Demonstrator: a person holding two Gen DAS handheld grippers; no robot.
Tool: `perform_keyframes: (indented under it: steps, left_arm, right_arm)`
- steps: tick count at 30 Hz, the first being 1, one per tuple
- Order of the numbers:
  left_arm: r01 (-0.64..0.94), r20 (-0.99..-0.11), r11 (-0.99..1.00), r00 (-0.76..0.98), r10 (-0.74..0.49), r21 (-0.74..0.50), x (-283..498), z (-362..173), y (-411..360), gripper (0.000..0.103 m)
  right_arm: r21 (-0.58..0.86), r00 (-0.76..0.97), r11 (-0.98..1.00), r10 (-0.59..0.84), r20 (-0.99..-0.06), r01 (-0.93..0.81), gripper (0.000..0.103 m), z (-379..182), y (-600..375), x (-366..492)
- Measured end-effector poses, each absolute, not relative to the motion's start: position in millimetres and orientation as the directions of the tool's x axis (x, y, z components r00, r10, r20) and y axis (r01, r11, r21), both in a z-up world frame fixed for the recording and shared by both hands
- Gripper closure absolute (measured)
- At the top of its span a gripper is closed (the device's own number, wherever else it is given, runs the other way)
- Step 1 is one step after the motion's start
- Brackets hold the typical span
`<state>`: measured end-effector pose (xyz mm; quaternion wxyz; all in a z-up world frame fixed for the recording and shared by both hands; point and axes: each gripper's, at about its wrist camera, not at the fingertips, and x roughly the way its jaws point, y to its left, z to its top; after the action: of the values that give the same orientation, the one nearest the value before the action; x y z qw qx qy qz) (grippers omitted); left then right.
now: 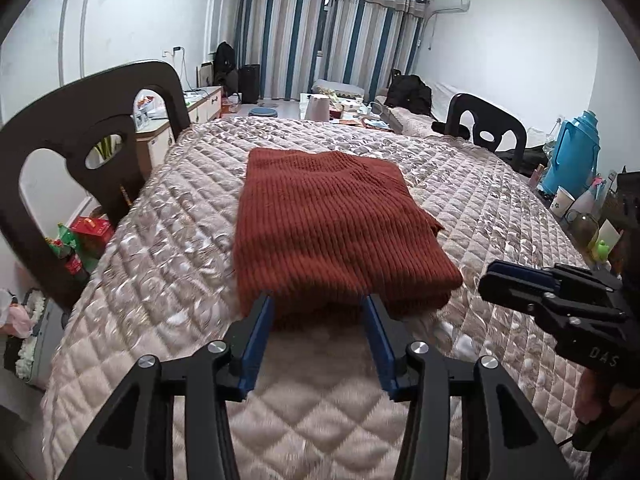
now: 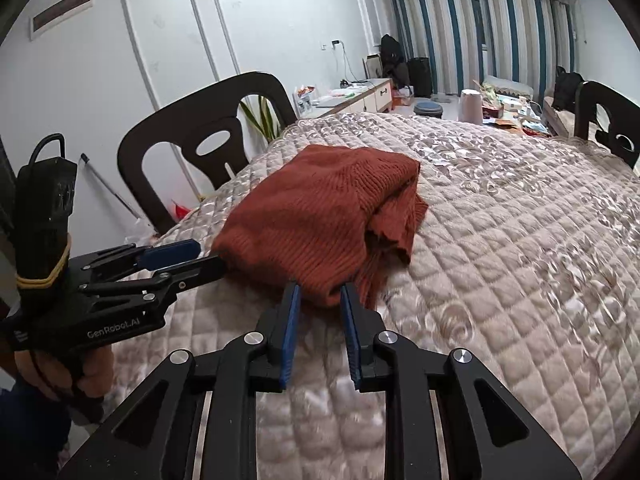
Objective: Fold small clothes
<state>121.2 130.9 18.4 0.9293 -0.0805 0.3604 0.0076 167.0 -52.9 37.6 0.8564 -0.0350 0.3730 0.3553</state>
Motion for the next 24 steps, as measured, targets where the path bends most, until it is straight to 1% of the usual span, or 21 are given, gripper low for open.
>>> perform_keyframes:
  steps: [7,8,9,10,17,22,24]
  left_arm:
    - [-0.103,-0.668,0.99,0.744,0.011,-0.098,92.9,24.1,126.4,0.048]
    - [-0.107,-0.668,0.99,0.744,0.018,-0.093,88.8,24.2,125.7,0.048]
    - [-0.111,-0.669,0.99,0.743,0.025,-0.086,84.3,23.9,125.1,0.048]
    - [-0.113,-0.67,0.99,0.742,0.029,-0.082,80.1,23.6,124.7,0.047]
    - [-0.14,-0.689,0.988,0.723,0.054,-0.069,56.9,14.5,128.0,0.044]
    - [-0.151,-0.71,0.987,0.7,0.073,-0.047,58.5,-0.4,130.1,0.043]
    - [-0.165,-0.717,0.986,0.691,0.094,-0.03,62.4,-6.1,130.8,0.043]
  right_arm:
    - [0.191,0.47,0.739,0.582,-0.664,-0.646,0.079,42.3,-62.6,140.4]
    - [0.187,0.47,0.738,0.582,-0.664,-0.649,0.078,42.5,-63.7,135.3]
    - [0.185,0.47,0.738,0.58,-0.665,-0.649,0.073,43.3,-65.2,129.6]
    - [0.184,0.472,0.738,0.581,-0.663,-0.65,0.072,43.5,-66.7,125.3]
    - [0.142,0.499,0.745,0.562,-0.66,-0.651,0.071,47.9,-77.9,93.0]
    - [0.124,0.504,0.77,0.521,-0.688,-0.626,0.071,29.7,-78.3,91.0]
    - [0.085,0.522,0.793,0.474,-0.709,-0.604,0.071,18.2,-75.4,96.3]
